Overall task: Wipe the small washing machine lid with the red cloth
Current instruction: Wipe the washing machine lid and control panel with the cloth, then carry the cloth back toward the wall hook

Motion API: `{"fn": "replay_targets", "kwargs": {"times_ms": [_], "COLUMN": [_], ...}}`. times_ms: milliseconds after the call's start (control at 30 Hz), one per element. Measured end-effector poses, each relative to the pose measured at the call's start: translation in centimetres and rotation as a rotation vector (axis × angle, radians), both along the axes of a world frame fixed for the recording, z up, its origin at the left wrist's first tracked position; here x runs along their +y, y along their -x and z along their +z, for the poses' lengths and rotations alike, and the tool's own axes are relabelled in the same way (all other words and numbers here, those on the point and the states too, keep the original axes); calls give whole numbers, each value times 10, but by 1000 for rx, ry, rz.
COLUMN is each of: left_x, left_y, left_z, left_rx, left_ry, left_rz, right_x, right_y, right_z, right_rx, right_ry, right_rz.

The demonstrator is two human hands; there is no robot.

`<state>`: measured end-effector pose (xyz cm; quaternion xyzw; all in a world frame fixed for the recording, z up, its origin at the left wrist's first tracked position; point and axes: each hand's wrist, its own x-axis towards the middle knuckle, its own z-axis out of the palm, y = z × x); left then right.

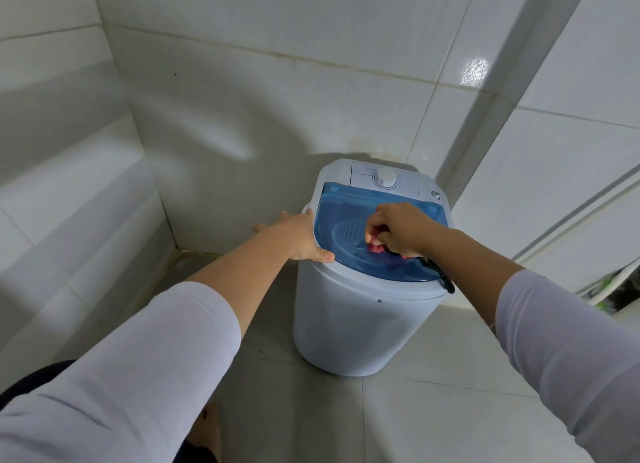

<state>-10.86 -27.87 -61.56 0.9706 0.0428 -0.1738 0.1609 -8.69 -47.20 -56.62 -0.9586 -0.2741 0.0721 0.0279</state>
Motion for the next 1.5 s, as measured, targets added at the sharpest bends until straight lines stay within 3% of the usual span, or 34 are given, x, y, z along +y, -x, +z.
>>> {"fn": "replay_targets", "kwargs": {"times_ms": [167,367,533,767,833,967,1133,1267,1500], "left_x": [-2,-4,-13,-33,-32,-36,-55,-65,-64], "left_y": [3,4,6,14,14,6,1,-5,-5], "left_z": [1,1,10,36,38,39,45,49,88], "left_rx": [-3,-16,-51,-17,-43,-202,-348,-440,-584], "left_ry": [17,24,-56,-177,-112,260,455,527,611], "left_rz": [9,1,-37,-78,-89,-104,-72,6,36], "right_x": [-17,-36,-33,-31,-33,-37,-43,-49,-63], "right_y": [0,7,13,13,13,13,15,18,14], "right_z": [5,15,16,17,19,25,32,40,62], "right_rx": [-12,-111,14,120,156,203,294,339,167], "right_ry": [-22,-494,-855,-893,-935,-998,-1047,-1071,-1098], "right_rz": [-85,-337,-419,-452,-464,-486,-451,-377,-411]}}
